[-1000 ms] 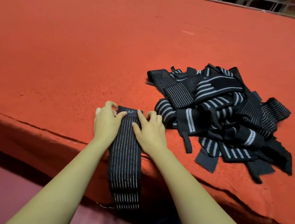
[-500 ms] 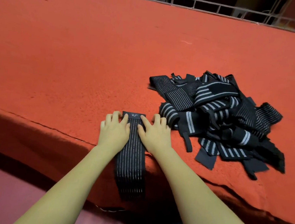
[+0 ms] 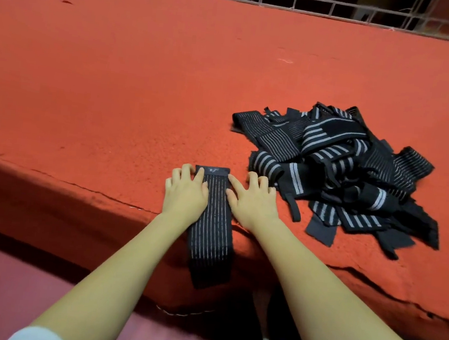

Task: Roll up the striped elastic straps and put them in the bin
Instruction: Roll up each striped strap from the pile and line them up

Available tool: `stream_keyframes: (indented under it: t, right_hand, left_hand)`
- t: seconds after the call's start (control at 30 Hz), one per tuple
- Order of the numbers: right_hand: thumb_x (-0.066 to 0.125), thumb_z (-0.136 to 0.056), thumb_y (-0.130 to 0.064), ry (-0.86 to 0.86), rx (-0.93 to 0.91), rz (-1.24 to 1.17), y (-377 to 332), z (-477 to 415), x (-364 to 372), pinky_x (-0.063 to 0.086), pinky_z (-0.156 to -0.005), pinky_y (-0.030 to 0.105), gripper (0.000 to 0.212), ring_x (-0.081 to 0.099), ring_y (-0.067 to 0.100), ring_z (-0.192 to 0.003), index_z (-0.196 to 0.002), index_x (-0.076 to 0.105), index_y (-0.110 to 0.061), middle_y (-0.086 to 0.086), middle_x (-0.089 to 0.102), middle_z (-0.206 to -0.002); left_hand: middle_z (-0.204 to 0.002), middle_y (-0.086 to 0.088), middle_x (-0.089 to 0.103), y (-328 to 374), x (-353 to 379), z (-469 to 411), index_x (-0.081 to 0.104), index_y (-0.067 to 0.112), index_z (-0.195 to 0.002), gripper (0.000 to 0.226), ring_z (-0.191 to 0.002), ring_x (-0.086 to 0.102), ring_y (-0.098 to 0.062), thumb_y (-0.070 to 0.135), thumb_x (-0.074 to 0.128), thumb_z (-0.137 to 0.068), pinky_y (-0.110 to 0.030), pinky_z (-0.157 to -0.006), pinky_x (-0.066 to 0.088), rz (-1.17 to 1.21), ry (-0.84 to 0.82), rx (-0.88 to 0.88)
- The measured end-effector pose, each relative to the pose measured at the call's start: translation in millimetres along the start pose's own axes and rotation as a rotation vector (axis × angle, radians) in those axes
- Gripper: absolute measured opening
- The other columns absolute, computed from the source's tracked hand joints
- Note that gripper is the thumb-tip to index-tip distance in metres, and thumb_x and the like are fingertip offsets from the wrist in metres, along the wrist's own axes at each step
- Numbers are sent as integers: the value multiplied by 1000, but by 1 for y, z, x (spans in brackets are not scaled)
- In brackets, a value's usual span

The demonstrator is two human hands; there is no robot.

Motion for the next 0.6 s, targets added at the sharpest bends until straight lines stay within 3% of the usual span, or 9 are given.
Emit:
stream_keyframes:
  t: [0.6]
  right_hand:
    - [22,-102,-50,11,-2,-30,2,13,4,24,-104,41,49,24,30,-133,-150,22,-40,7,23,-154]
  left_hand:
    - [-136,-7,38,-3,-1,-1,39,17,-144,46,-124,33,-26,33,33,-102,-40,-104,27,62,11,4]
Point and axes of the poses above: each hand's wrist, its own z-axis away from the middle knuckle, its own x-axis out of the palm, y = z × x, the point moved 8 cm from there along -z, towards the middle knuckle
